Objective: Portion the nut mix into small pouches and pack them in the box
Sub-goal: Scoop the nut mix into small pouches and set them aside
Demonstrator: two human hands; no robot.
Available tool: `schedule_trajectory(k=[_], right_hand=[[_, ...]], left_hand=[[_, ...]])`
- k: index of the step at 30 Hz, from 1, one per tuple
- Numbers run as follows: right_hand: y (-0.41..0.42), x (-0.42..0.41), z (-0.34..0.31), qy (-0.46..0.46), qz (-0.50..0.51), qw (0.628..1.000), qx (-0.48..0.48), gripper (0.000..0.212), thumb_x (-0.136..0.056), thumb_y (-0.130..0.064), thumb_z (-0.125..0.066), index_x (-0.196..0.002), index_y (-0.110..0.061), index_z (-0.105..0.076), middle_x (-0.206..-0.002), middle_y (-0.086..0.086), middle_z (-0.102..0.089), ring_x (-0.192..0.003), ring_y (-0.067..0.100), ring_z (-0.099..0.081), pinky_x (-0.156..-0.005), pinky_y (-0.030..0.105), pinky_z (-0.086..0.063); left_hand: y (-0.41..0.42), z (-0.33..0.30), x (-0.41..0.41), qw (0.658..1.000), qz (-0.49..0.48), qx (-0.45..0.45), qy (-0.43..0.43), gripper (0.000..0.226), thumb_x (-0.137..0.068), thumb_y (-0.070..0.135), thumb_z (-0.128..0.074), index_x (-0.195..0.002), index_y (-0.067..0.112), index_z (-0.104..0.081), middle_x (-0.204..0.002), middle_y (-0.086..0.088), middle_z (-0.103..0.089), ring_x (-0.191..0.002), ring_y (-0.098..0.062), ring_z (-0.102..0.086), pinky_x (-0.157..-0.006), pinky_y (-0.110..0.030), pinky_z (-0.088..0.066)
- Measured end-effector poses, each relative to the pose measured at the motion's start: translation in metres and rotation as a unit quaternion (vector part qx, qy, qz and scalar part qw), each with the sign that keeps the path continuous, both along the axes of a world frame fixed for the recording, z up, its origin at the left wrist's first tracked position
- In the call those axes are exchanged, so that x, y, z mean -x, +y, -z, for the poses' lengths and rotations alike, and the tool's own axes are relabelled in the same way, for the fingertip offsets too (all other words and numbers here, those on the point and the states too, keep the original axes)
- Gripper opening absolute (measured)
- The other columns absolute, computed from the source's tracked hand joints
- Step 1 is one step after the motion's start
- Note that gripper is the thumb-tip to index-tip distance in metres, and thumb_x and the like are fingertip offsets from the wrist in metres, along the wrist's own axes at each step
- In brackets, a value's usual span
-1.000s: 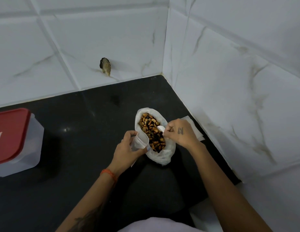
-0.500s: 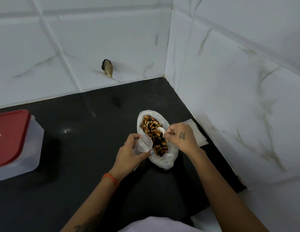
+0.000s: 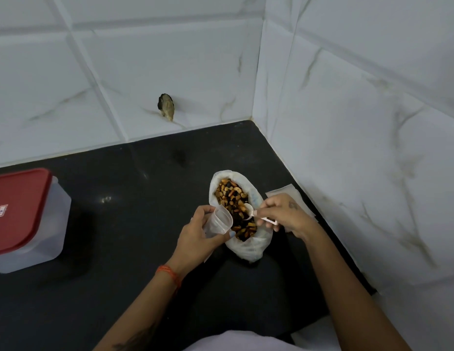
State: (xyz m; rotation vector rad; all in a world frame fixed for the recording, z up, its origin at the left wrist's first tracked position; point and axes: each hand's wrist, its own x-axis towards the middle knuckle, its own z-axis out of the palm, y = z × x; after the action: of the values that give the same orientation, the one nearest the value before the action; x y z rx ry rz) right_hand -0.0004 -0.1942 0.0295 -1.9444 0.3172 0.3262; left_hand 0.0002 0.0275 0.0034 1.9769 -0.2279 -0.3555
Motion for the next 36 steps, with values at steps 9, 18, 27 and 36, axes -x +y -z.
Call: schedule_trajectory(k=[9, 18, 27, 36], right_hand=[[0.012, -0.002, 0.005, -0.110, -0.072, 0.971, 0.198, 0.021, -0.082, -0.014, -0.063, -0.062, -0.011, -0.070, -0.060, -0.005, -0.068, -0.054, 0.008, -0.061, -0.057, 0.017, -0.046], [0.009, -0.015, 0.001, 0.015, 0.009, 0.998, 0.058, 0.016, -0.082, -0.016, -0.069, -0.077, -0.002, -0.073, -0.062, 0.002, -0.070, -0.044, 0.005, -0.051, -0.043, 0.016, -0.036], [0.004, -0.012, 0.013, 0.096, 0.103, 0.987, -0.074, 0.011, -0.082, -0.013, -0.071, -0.085, -0.002, -0.073, -0.065, 0.006, -0.070, -0.042, 0.005, -0.047, -0.038, 0.015, -0.034], [0.003, -0.003, 0.012, 0.077, 0.127, 0.981, -0.127, 0.010, -0.082, -0.012, -0.070, -0.085, -0.003, -0.073, -0.064, 0.004, -0.070, -0.044, 0.006, -0.048, -0.040, 0.015, -0.035]], left_hand=[[-0.002, -0.001, -0.001, 1.000, 0.004, -0.006, 0.006, 0.061, -0.072, 0.035, -0.079, -0.121, 0.028, -0.044, -0.122, 0.007, -0.061, -0.113, -0.008, -0.057, -0.091, -0.020, -0.046], [-0.002, -0.001, 0.000, 1.000, 0.007, 0.002, 0.015, 0.061, -0.072, 0.034, -0.079, -0.121, 0.027, -0.044, -0.121, 0.009, -0.060, -0.114, -0.007, -0.056, -0.095, -0.025, -0.047], [0.004, 0.001, -0.005, 1.000, 0.016, -0.003, 0.012, 0.059, -0.072, 0.039, -0.079, -0.119, 0.032, -0.044, -0.119, 0.010, -0.058, -0.112, -0.008, -0.055, -0.091, -0.022, -0.046], [0.017, -0.002, -0.016, 0.998, -0.021, -0.028, -0.048, 0.059, -0.064, 0.045, -0.082, -0.113, 0.034, -0.050, -0.117, 0.012, -0.056, -0.109, -0.007, -0.054, -0.088, -0.025, -0.048]])
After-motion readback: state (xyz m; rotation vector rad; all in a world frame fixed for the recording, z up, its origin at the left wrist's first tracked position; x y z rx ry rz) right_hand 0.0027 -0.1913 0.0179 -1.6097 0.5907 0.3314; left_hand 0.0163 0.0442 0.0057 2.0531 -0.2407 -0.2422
